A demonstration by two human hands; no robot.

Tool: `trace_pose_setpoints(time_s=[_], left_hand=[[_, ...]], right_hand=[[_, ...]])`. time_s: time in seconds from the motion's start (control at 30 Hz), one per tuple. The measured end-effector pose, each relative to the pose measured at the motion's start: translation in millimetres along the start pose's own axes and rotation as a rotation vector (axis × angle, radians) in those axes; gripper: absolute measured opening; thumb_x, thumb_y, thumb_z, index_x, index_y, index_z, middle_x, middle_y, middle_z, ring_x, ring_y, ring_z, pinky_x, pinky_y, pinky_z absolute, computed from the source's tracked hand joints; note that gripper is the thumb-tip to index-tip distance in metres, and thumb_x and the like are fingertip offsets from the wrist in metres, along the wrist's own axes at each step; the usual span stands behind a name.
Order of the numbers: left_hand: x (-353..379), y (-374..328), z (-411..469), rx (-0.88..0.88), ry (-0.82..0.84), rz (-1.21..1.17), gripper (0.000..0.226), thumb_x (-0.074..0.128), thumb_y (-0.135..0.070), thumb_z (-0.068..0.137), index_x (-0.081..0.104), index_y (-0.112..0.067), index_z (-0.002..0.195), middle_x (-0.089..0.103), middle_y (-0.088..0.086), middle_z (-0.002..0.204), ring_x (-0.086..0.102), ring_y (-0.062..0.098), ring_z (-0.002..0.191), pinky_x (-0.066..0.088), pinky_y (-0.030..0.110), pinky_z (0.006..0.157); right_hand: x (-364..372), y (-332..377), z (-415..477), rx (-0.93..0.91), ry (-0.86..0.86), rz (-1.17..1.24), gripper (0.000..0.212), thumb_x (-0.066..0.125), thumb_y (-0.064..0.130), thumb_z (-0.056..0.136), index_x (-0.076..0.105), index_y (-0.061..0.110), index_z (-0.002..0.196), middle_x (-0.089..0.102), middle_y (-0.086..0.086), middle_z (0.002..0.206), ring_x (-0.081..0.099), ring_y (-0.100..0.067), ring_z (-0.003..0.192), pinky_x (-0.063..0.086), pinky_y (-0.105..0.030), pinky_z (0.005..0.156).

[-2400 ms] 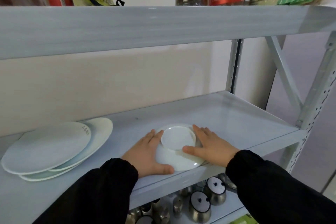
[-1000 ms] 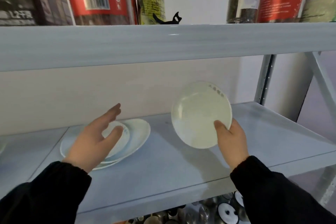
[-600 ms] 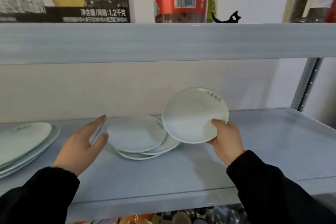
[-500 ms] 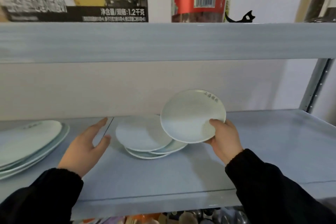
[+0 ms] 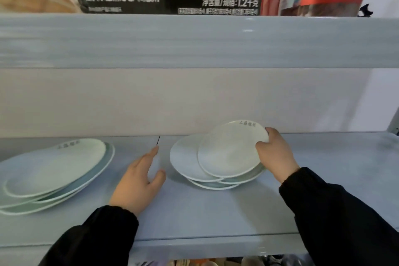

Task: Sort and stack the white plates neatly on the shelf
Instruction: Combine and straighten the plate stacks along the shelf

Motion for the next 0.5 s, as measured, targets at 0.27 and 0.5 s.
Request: trace_pose_setpoints(time_s=[0.27, 0.5], left_hand=[[1.0, 3.5, 0.0, 0.004, 0.031, -0.013, 0.064, 0.054, -0.033, 0.093, 0.030, -0.031, 0.152, 0.040, -0.008, 0.151, 0.031, 0.009, 0.141, 0.027, 0.024, 0.109], [0.1, 0.5, -2.6, 0.041, 0.029, -0.022, 0.062, 0.053, -0.032, 0.094, 0.030, -0.029, 0.152, 0.039, -0.010, 0.151, 0.031, 0.008, 0.140, 0.025, 0.022, 0.110]], right_hand=[[-2.1, -8.9, -5.9, -0.024, -0.011, -0.200, 0.060, 0.039, -0.005, 0.088, 0.040, 0.015, 0.145, 0.051, 0.004, 0.124, 0.050, -0.018, 0.112, 0.034, -0.019, 0.084], [3.8, -9.0, -11.2, -0.019, -0.012, -0.165, 0.061, 0.039, -0.005, 0.087, 0.044, 0.018, 0.144, 0.052, 0.001, 0.125, 0.047, -0.012, 0.105, 0.037, -0.023, 0.088]])
Point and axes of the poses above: each hand's wrist, its own z-axis towards the middle knuckle, its own x-axis out of the palm, y = z × x, the point moved 1 cm from there along z, towards the middle knuckle
